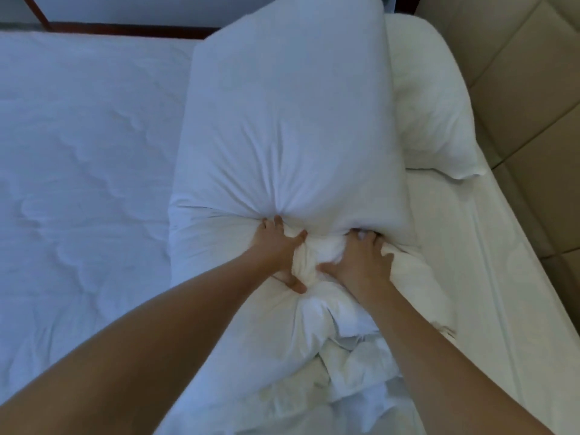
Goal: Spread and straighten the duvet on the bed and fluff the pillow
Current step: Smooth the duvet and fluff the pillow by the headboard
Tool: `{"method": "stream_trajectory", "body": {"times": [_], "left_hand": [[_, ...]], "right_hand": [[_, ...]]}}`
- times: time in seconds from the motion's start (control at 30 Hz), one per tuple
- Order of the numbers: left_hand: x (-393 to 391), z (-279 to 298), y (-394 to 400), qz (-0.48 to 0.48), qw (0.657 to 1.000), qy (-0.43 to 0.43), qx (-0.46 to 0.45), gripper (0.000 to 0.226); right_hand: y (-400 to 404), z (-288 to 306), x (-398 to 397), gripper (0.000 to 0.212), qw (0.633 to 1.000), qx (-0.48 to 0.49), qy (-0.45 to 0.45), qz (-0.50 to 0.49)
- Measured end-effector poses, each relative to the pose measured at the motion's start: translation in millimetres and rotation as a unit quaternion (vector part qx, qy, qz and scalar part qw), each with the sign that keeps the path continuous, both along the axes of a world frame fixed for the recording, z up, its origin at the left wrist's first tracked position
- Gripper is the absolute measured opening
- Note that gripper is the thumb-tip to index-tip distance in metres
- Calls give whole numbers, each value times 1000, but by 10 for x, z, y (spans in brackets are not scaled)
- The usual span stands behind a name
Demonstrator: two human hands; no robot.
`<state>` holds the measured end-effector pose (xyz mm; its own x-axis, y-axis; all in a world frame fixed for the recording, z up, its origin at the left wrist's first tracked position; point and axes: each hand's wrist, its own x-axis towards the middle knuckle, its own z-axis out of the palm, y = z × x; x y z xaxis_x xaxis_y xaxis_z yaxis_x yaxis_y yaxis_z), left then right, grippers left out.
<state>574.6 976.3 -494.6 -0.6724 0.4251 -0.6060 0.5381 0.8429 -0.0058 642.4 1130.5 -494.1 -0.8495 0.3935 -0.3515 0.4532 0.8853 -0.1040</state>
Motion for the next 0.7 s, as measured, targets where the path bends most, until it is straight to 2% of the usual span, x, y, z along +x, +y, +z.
{"method": "stream_trajectory", "body": {"times": [0.07, 0.13, 0.2, 0.23, 0.3, 0.37, 0.43, 0.53, 0.7], "left_hand": [[-153, 262, -130, 3, 998, 13, 64, 103], [-387, 541, -282, 45, 986, 58, 151, 72], [-690, 786, -439, 88, 960, 149, 220, 57], [-856, 891, -510, 102, 947, 194, 236, 60], [-1204, 1031, -647, 125, 942, 216, 222, 86], [-1518, 1055, -751, 153, 959, 168, 167, 117], [-1774, 946, -745, 174, 969, 121, 125, 140], [-2023, 676, -547, 158, 979, 90, 90, 151], [-2373, 179, -267, 113, 990, 73, 52, 152]], "right_hand": [[-73, 218, -99, 80, 993, 37, 105, 30], [-77, 422, -268, 74, 976, 75, 195, 66], [-71, 603, -552, 73, 953, 82, 274, 105], [-80, 687, -735, 72, 949, 77, 281, 119], [-95, 815, -1134, 72, 970, 21, 221, 102], [-54, 877, -1494, 88, 990, -45, 125, 56], [29, 874, -1766, 114, 996, -50, 52, 43], [185, 709, -2037, 137, 998, -42, -9, 41], [510, 173, -2322, 146, 997, -53, -50, 30]]}}
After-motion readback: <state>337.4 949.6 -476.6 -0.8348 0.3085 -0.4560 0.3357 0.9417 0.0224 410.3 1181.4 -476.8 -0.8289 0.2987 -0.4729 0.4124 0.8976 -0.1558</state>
